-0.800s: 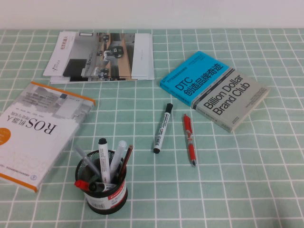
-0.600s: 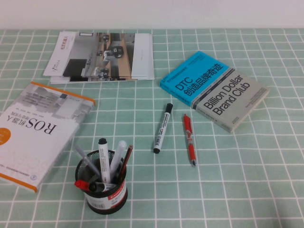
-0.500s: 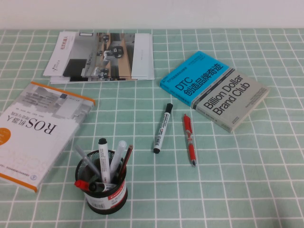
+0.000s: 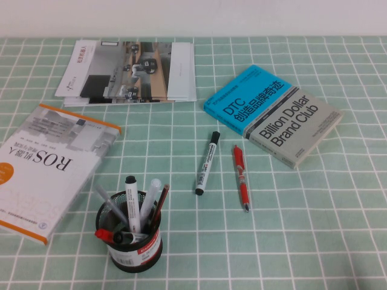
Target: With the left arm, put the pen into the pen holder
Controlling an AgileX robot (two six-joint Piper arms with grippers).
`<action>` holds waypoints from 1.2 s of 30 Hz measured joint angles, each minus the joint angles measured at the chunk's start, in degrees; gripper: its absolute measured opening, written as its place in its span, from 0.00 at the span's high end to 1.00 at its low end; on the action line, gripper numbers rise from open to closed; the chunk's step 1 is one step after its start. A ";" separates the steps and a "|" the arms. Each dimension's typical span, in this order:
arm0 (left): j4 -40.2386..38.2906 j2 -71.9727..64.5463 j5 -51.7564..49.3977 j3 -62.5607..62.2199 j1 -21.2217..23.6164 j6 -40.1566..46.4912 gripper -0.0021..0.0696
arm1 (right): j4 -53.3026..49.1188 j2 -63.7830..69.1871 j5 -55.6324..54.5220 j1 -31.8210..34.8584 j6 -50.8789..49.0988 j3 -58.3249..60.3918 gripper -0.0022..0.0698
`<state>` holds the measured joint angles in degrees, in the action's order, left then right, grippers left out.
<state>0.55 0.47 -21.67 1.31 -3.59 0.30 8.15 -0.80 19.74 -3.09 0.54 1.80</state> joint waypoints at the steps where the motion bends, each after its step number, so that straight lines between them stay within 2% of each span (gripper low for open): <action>1: 0.00 0.00 0.00 0.00 0.00 0.00 0.98 | 0.00 0.00 0.00 0.00 0.00 0.00 1.00; 12: -0.17 0.00 0.61 0.00 0.00 0.00 0.98 | 0.00 0.00 0.00 0.00 0.00 0.00 1.00; 24: -6.65 0.00 5.90 0.21 0.00 -0.30 0.98 | 0.00 0.00 0.00 0.00 0.00 0.00 1.00; 30: -17.60 0.00 11.66 0.21 0.00 -6.53 0.98 | 0.00 0.00 0.00 0.00 0.00 0.00 1.00; 36: -20.14 0.00 15.49 0.21 0.00 -7.48 0.98 | 0.00 0.00 0.00 0.00 0.00 0.00 1.00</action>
<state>-19.60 0.47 -6.18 1.52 -3.59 -7.18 8.15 -0.80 19.74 -3.09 0.54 1.80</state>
